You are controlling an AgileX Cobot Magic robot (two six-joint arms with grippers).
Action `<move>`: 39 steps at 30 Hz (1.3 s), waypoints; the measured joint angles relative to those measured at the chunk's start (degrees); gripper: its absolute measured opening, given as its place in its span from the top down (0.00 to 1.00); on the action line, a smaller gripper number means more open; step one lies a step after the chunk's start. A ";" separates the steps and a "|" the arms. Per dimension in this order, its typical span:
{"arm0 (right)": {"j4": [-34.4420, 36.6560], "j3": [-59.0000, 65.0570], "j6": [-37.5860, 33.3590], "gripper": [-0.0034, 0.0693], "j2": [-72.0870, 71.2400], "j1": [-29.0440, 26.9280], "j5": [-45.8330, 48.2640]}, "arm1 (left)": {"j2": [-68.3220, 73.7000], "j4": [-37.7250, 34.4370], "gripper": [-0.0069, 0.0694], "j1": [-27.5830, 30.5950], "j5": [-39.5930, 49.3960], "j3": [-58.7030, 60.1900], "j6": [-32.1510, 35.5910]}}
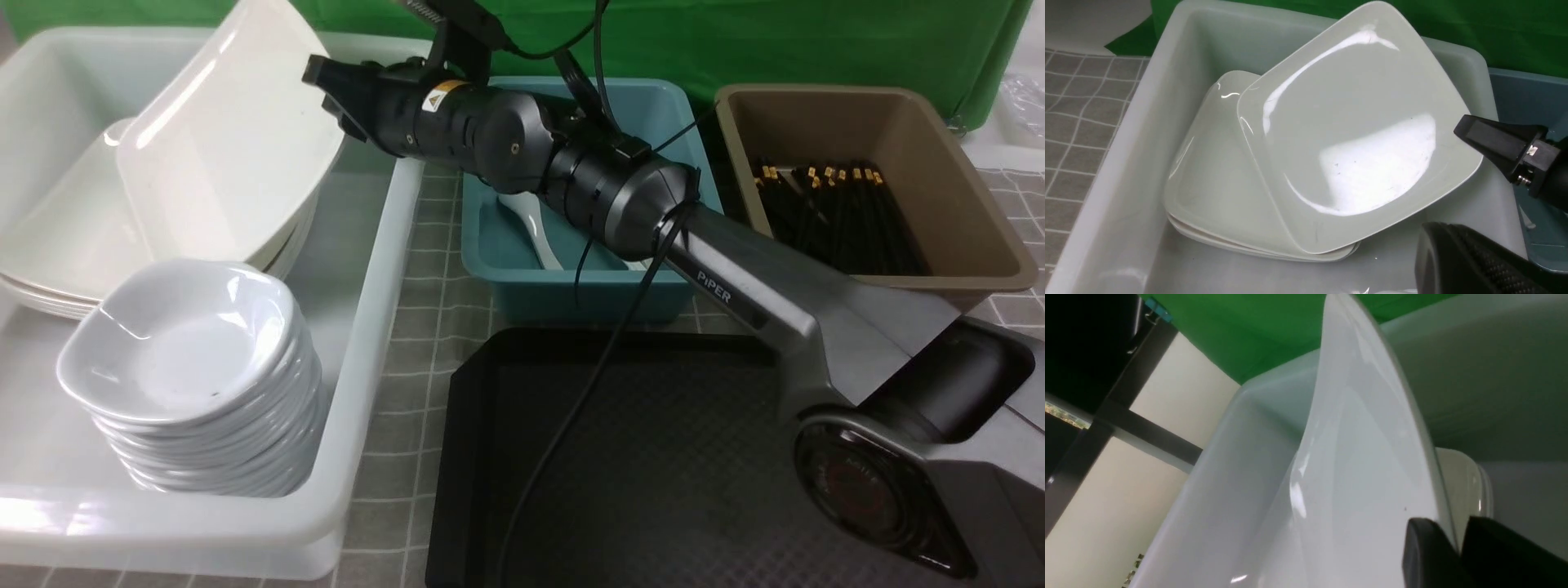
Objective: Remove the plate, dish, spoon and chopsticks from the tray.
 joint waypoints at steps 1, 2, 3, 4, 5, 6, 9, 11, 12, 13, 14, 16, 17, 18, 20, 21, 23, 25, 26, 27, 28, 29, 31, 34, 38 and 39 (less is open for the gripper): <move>0.08 0.00 -0.01 0.74 0.00 0.00 -0.13 | 0.00 -0.29 0.91 0.00 0.00 0.00 0.42; 0.08 0.00 -0.01 0.74 0.00 0.00 -0.13 | 0.00 -0.29 0.91 0.00 0.00 0.00 0.42; 0.08 0.00 0.01 0.74 0.05 0.00 -0.15 | 0.00 -0.43 0.91 0.00 0.00 0.00 0.83; 0.08 0.00 0.06 0.74 0.05 0.00 -0.15 | 0.00 -0.49 0.91 0.00 0.00 0.00 0.97; 0.08 0.00 0.06 0.74 0.05 0.00 -0.15 | 0.00 -0.49 0.91 0.00 0.00 0.00 0.99; 0.13 0.00 0.06 0.74 0.05 0.00 -0.15 | 0.00 -0.49 0.91 0.00 0.00 0.00 1.03; 0.41 0.00 0.08 0.73 0.05 0.00 -0.15 | 0.00 -0.49 0.91 0.00 0.00 0.00 1.03; 0.61 -0.07 0.33 0.72 0.05 0.00 0.49 | 0.00 -0.49 0.91 0.00 0.00 0.00 1.09; 0.66 -0.07 0.49 0.70 0.05 0.00 1.02 | 0.00 -0.49 0.91 0.00 0.00 0.00 1.09; 0.66 -0.07 0.63 0.69 0.05 0.00 1.39 | 0.00 -0.49 0.91 0.00 0.00 0.00 1.09; 0.66 -0.07 1.03 0.66 0.05 0.00 1.91 | 0.00 -0.49 0.91 0.00 0.00 0.00 1.09; 0.74 -0.07 1.60 0.59 0.05 0.00 2.65 | 0.00 -0.49 0.91 0.00 0.00 0.00 1.09; 0.74 -0.07 1.78 0.56 0.05 0.00 2.89 | 0.00 -0.49 0.91 0.00 0.00 0.00 1.09; 0.81 -0.12 2.01 0.53 0.05 0.00 2.95 | 0.00 -0.49 0.91 0.00 0.00 0.00 1.16; 0.88 -0.11 2.37 0.49 0.05 0.00 3.26 | 0.00 -0.49 0.91 0.00 0.00 0.00 1.16; 1.03 -0.11 2.85 0.47 0.05 0.00 3.94 | 0.00 -0.49 0.91 0.00 0.00 0.00 1.16; 1.19 -0.18 3.06 0.45 -0.04 0.00 5.31 | 0.00 -0.49 0.91 0.00 0.00 0.00 1.16; 1.28 -0.30 3.05 0.44 -0.34 0.00 7.15 | 0.00 -0.49 0.91 0.00 0.00 0.00 1.16; 1.27 -0.30 3.05 0.44 -0.53 0.00 8.28 | 0.00 -0.49 0.91 0.00 0.00 0.00 1.16; 1.32 -0.30 3.05 0.44 -0.60 0.00 9.03 | 0.00 -0.49 0.91 0.00 0.00 0.00 1.16; 1.32 -0.30 2.98 0.44 -0.76 -0.07 9.53 | 0.00 -0.49 0.91 0.00 0.09 0.00 1.16; 1.32 -0.30 2.48 0.44 -1.03 -0.19 10.63 | 0.00 -0.49 0.91 0.00 0.30 0.00 1.16; 1.33 -0.30 -0.15 0.44 -2.14 -0.84 14.06 | 0.00 -0.49 0.91 0.00 1.31 0.00 1.16; 1.27 -0.17 -6.04 0.50 -5.11 -2.65 20.95 | 0.06 -0.43 0.91 0.00 2.49 0.00 1.60; 1.04 -0.17 -14.76 0.70 -11.45 -6.44 33.52 | 0.51 -1.48 0.91 0.00 2.87 0.00 2.68; 0.60 -0.22 -17.72 0.78 -13.67 -8.08 38.84 | 0.83 -2.81 0.91 0.00 2.87 0.00 3.44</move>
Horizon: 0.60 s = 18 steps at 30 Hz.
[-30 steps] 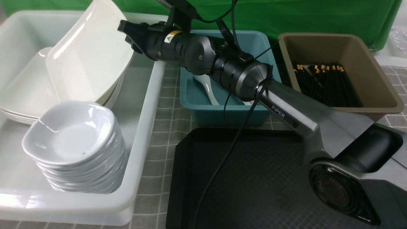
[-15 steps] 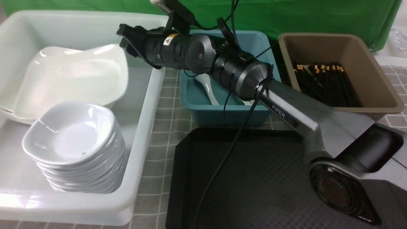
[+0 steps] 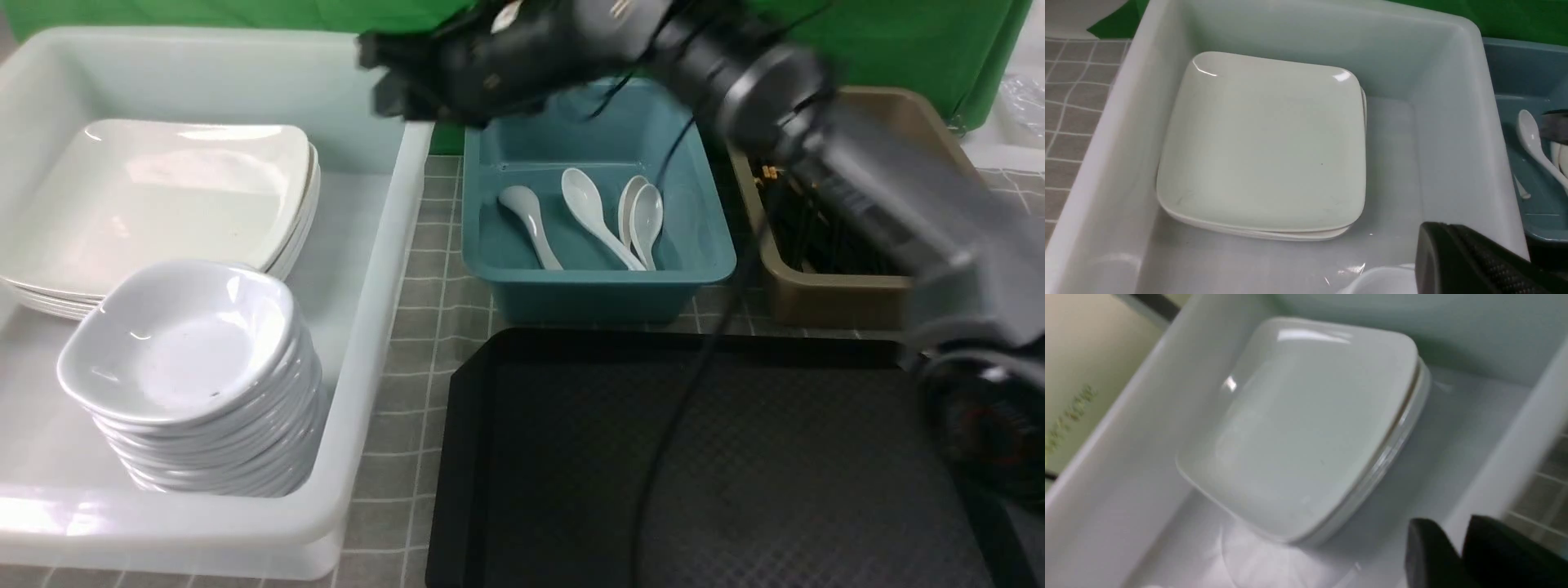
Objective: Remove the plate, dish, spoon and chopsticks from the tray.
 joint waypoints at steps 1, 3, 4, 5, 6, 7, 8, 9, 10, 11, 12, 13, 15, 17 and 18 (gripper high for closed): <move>-0.46 0.00 -1.46 0.83 -1.77 -1.12 3.52 | 0.13 -0.76 0.91 0.00 0.16 0.00 0.92; -2.90 -0.07 -3.39 0.89 -5.74 -3.52 10.98 | 0.69 -3.17 0.91 -0.59 0.29 0.00 3.05; -4.86 -0.12 -3.90 0.90 -7.88 -4.76 14.91 | 0.94 -4.05 0.91 -1.19 0.29 0.00 4.04; -6.72 -0.18 -4.18 0.91 -9.53 -5.68 17.68 | 1.25 -4.94 0.91 -2.51 0.29 0.00 5.25; -9.66 0.23 -4.31 0.91 -12.55 -7.06 20.72 | 1.50 -5.31 0.91 -4.31 0.29 0.00 5.89; -11.99 0.70 -4.31 0.92 -14.46 -7.71 21.22 | 1.70 -5.37 0.91 -6.13 0.29 0.00 6.39; -14.54 1.60 -4.31 0.92 -18.02 -8.51 21.22 | 1.79 -5.23 0.91 -8.16 0.29 0.00 6.70; -14.97 1.79 -4.31 0.92 -18.02 -8.61 21.22 | 1.85 -5.10 0.91 -9.02 0.29 0.00 6.77; -16.61 2.57 -4.31 0.92 -20.86 -8.84 21.22 | 1.90 -4.68 0.91 -10.79 0.29 0.00 6.88; -19.61 4.52 -4.31 0.92 -25.27 -9.12 21.27 | 1.98 -3.86 0.91 -14.02 0.29 0.00 7.27; -22.05 6.00 -4.35 0.92 -28.64 -9.12 21.27 | 2.09 -3.13 0.91 -16.81 0.18 0.00 7.97; -23.57 7.69 -4.35 0.92 -32.20 -9.12 21.32 | 2.16 -2.78 0.91 -18.18 0.10 0.00 8.47; -26.46 10.50 -4.08 0.92 -37.60 -9.06 21.32 | 2.16 -2.40 0.91 -21.61 -0.08 0.00 9.46; -30.56 16.22 -3.16 0.92 -46.60 -9.06 20.52 | 2.16 -2.34 0.91 -25.52 -0.25 0.00 11.16; -32.70 20.98 -2.44 0.92 -52.30 -9.06 18.60 | 2.16 -2.34 0.91 -27.20 -0.25 0.00 11.55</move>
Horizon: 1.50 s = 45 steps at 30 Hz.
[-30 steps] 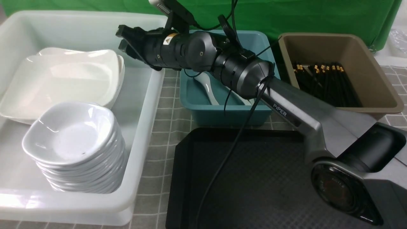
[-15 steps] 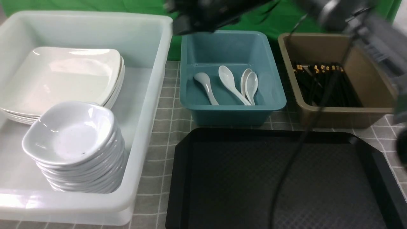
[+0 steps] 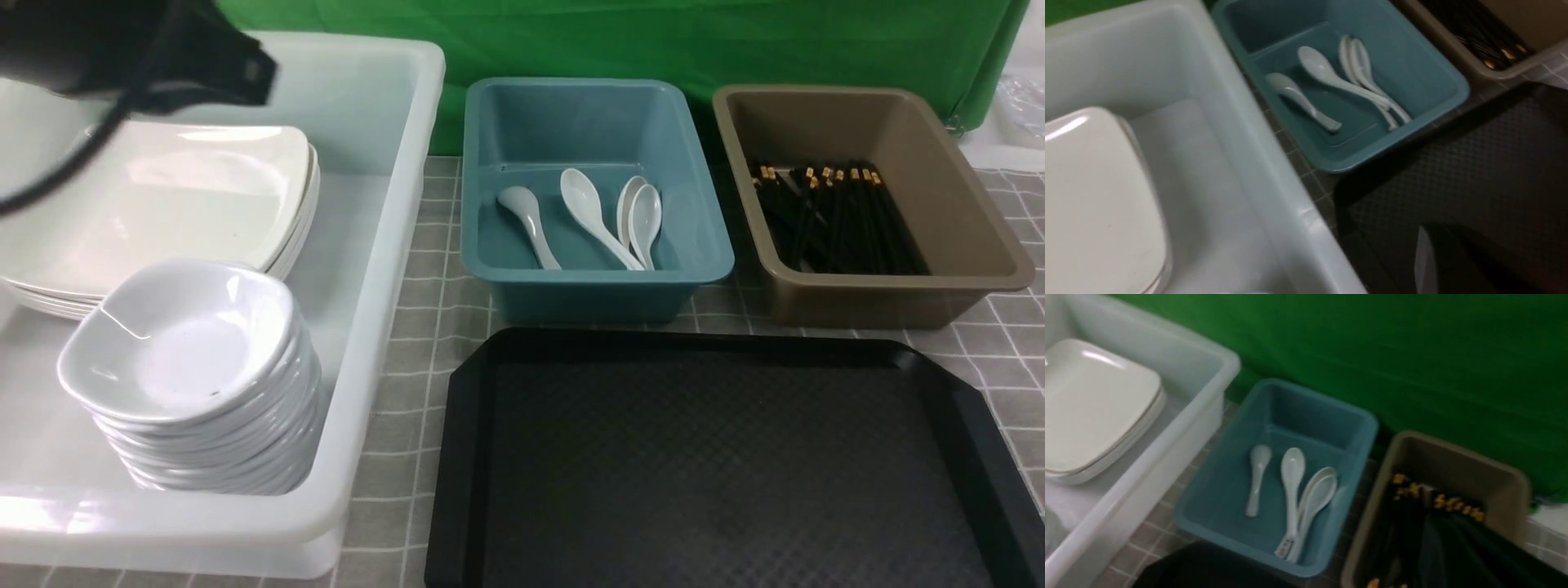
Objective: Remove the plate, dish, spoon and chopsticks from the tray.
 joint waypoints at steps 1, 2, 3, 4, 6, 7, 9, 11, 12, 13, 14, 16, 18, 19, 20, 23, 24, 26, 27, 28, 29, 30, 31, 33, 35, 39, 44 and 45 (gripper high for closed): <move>-0.69 0.76 0.40 0.92 -0.84 0.00 -0.34 | 0.00 0.00 0.91 -0.26 0.00 0.00 0.00; -2.78 6.54 1.77 0.92 -6.75 0.00 -3.31 | 0.00 -0.05 0.91 -1.83 0.13 0.00 0.21; -3.05 8.36 1.77 0.92 -8.46 0.00 -4.32 | 0.00 -0.05 0.91 -1.99 0.26 0.00 0.21; -4.97 19.42 3.81 0.92 -18.20 0.00 -10.98 | 0.00 -0.05 0.91 -3.08 0.95 0.00 0.34; -5.31 24.94 4.48 0.92 -22.69 0.00 -14.58 | 0.00 -0.12 0.91 -3.16 1.05 0.07 0.39; -5.44 28.41 5.01 0.92 -25.43 0.00 -16.72 | 0.00 -0.28 0.91 -3.23 0.96 0.26 0.41; -5.57 41.53 7.92 0.92 -35.52 0.00 -25.32 | -0.38 -0.35 0.91 -3.23 0.32 1.76 0.13; -5.57 53.76 11.49 0.92 -44.35 0.00 -33.78 | -0.99 -0.83 0.91 -3.23 -1.65 4.24 -1.15; -5.63 62.26 13.31 0.92 -50.06 0.00 -39.98 | -1.45 -1.22 0.91 -3.23 -2.98 5.81 -1.96; -5.63 63.42 13.31 0.92 -50.82 0.00 -40.90 | -1.53 -1.41 0.91 -3.23 -3.60 6.46 -2.24; -5.63 71.67 14.44 0.92 -55.96 0.00 -47.50 | -2.09 -1.98 0.91 -3.23 -5.33 8.54 -2.80; -5.63 82.46 14.83 0.92 -62.93 0.00 -56.84 | -3.42 -2.47 0.91 -3.23 -7.87 12.55 -3.47; -5.63 91.41 14.89 0.90 -67.38 0.00 -65.38 | -5.16 -2.74 0.91 -3.23 -9.20 16.29 -4.05; -5.57 95.05 14.89 0.89 -69.36 0.00 -69.25 | -6.35 -2.83 0.91 -3.23 -9.98 18.21 -4.67; -5.44 97.54 15.13 0.88 -70.64 0.00 -71.88 | -7.80 -2.95 0.91 -3.23 -10.74 20.17 -5.06; -5.39 103.41 15.51 0.80 -73.44 0.00 -79.07 | -13.73 -3.31 0.91 -3.23 -13.40 26.39 -6.34; -5.39 104.12 15.56 0.78 -73.65 0.00 -79.96 | -15.15 -3.31 0.91 -3.23 -14.14 27.69 -6.63; -5.39 104.77 15.58 0.72 -73.94 0.00 -81.61 | -19.83 -3.35 0.91 -3.23 -17.09 31.71 -8.44; -5.39 104.82 15.64 0.69 -74.01 0.00 -82.31 | -22.09 -3.35 0.91 -3.23 -18.11 33.53 -9.17; -5.39 104.82 15.64 0.67 -74.06 0.00 -82.94 | -25.01 -3.35 0.91 -3.23 -19.92 35.82 -10.20; -5.39 104.82 15.69 0.64 -74.06 0.00 -83.18 | -28.58 -3.35 0.91 -3.23 -22.06 38.49 -11.30; -5.39 104.82 15.69 0.64 -74.06 0.00 -83.26 | -29.76 -3.35 0.91 -3.23 -22.44 38.93 -11.41; -5.39 104.82 15.69 0.62 -74.08 0.00 -83.26 | -33.95 -3.37 0.91 -3.23 -25.37 42.24 -12.33; -5.39 104.82 15.69 0.62 -74.08 0.00 -83.03 | -40.14 -3.37 0.91 -3.23 -29.23 46.03 -12.77; -5.39 104.82 15.69 0.62 -74.08 0.00 -82.64 | -43.93 -3.37 0.91 -3.23 -31.69 48.10 -12.82; -5.39 104.82 15.69 0.62 -74.08 0.00 -81.90 | -50.98 -3.42 0.91 -3.23 -34.34 50.11 -12.82; -5.39 104.82 15.69 0.62 -74.08 0.00 -81.78 | -52.74 -3.54 0.91 -3.23 -34.99 50.11 -12.82; -5.39 104.82 15.69 0.62 -74.08 0.00 -81.78 | -52.74 -3.54 0.91 -3.23 -34.99 50.19 -12.82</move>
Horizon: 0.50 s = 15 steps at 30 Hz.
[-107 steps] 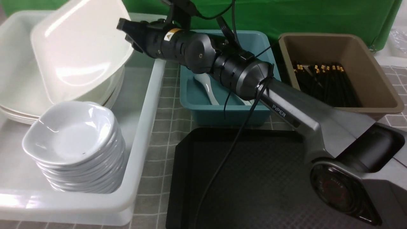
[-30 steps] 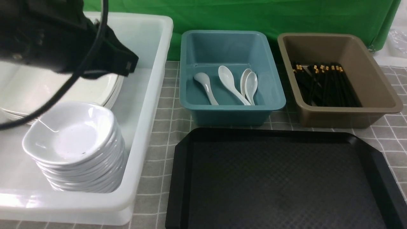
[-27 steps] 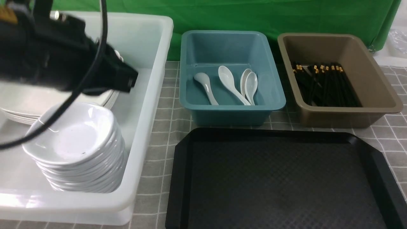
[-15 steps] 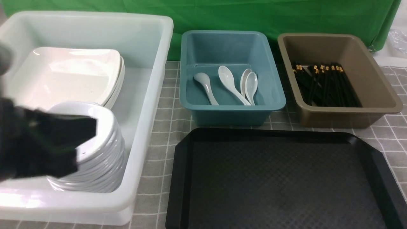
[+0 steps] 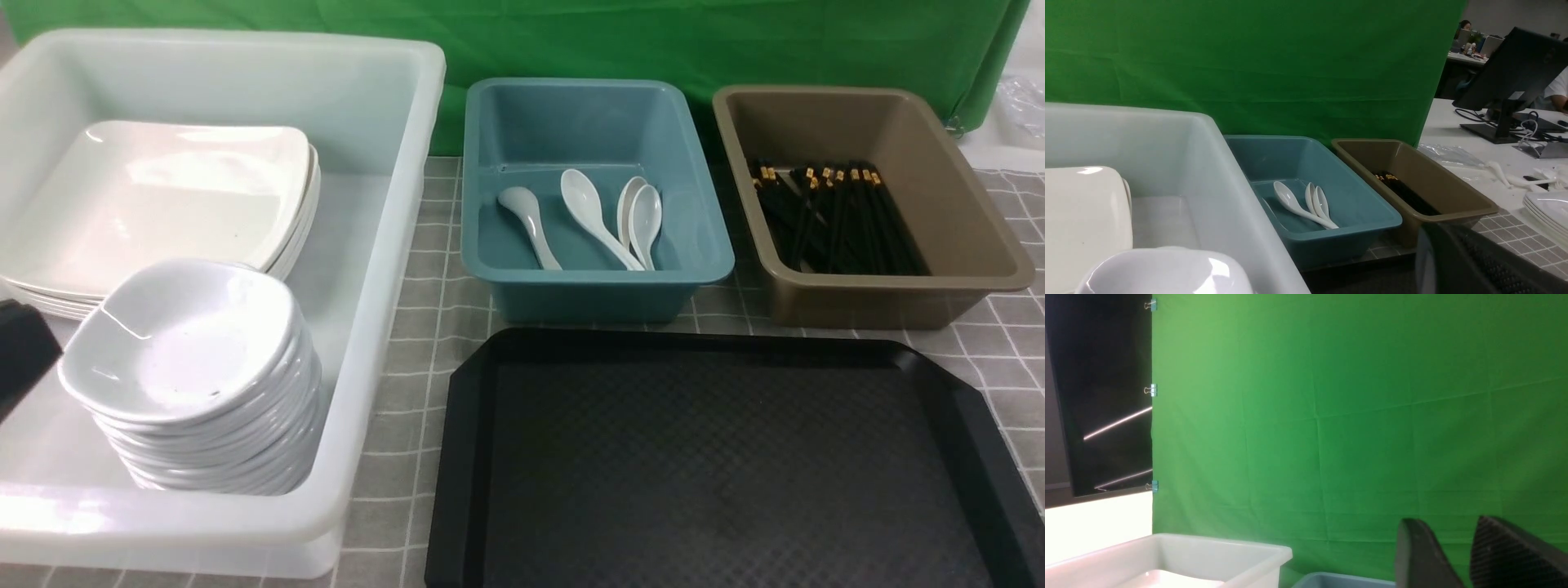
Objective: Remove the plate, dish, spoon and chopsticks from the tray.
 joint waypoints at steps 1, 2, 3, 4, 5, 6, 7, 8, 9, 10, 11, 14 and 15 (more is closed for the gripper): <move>0.00 0.00 0.00 0.62 0.00 0.00 0.00 | 0.00 0.00 0.91 0.00 0.00 0.06 0.00; 0.00 0.00 0.00 0.62 0.00 0.00 0.00 | 0.00 0.00 0.91 0.00 0.00 0.11 0.00; 0.00 0.00 0.00 0.62 0.00 0.00 0.00 | 0.00 0.00 0.91 0.00 0.00 0.12 0.00; 0.00 0.00 0.00 0.62 0.00 0.00 0.00 | 0.00 0.00 0.91 0.00 0.00 0.12 0.00; 0.00 0.00 0.00 0.62 0.00 0.00 0.00 | 0.00 0.00 0.91 0.00 0.00 0.17 0.00; 0.00 0.00 0.00 0.62 0.00 0.00 0.00 | 0.00 0.00 0.91 0.00 0.00 0.17 0.00; 0.00 0.00 0.00 0.62 0.00 0.00 0.00 | 0.00 0.00 0.91 0.00 0.00 0.17 0.00; 0.00 0.00 0.00 0.62 0.00 0.00 0.00 | 0.00 0.08 0.91 0.00 0.00 0.17 0.00; 0.00 0.00 0.00 0.62 0.00 0.00 0.00 | 0.00 0.31 0.91 0.00 0.00 0.17 0.00; 0.00 0.00 0.00 0.62 0.00 0.00 0.00 | 0.00 0.44 0.91 0.00 0.00 0.17 0.00; 0.00 0.00 0.00 0.62 0.00 0.00 0.00 | 0.00 1.21 0.91 0.00 0.00 0.17 0.05; 0.00 0.00 0.00 0.62 0.00 0.00 0.00 | -0.07 3.52 0.91 0.00 -0.71 0.57 0.05; 0.00 0.00 0.00 0.62 0.00 0.00 0.00 | -0.38 4.78 0.91 0.00 -1.77 1.11 0.05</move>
